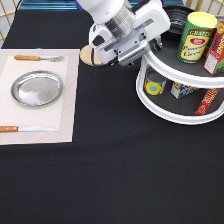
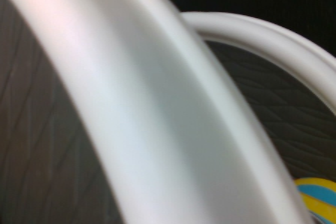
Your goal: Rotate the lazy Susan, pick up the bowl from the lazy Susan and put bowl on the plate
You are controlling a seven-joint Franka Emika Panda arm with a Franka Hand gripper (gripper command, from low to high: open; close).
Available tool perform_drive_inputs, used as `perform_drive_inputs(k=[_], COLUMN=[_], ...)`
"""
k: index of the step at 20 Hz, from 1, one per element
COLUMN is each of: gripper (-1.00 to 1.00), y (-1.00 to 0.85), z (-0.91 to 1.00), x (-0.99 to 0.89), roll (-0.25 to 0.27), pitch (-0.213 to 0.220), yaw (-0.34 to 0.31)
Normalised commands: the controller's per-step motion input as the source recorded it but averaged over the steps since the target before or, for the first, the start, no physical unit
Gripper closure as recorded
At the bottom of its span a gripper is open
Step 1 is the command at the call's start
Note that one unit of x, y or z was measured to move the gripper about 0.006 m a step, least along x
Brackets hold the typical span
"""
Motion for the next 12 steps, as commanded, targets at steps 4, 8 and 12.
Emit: perform_drive_inputs(k=[4, 8, 12], gripper=[-1.0, -1.0, -1.0], y=[0.04, 0.05, -0.09], z=[0.03, 0.1, 0.26], x=[0.69, 0.64, 0.3], roll=[-0.009, 0.0, 0.0], pitch=[0.073, 0.085, 0.063], yaw=[0.082, 0.087, 0.061])
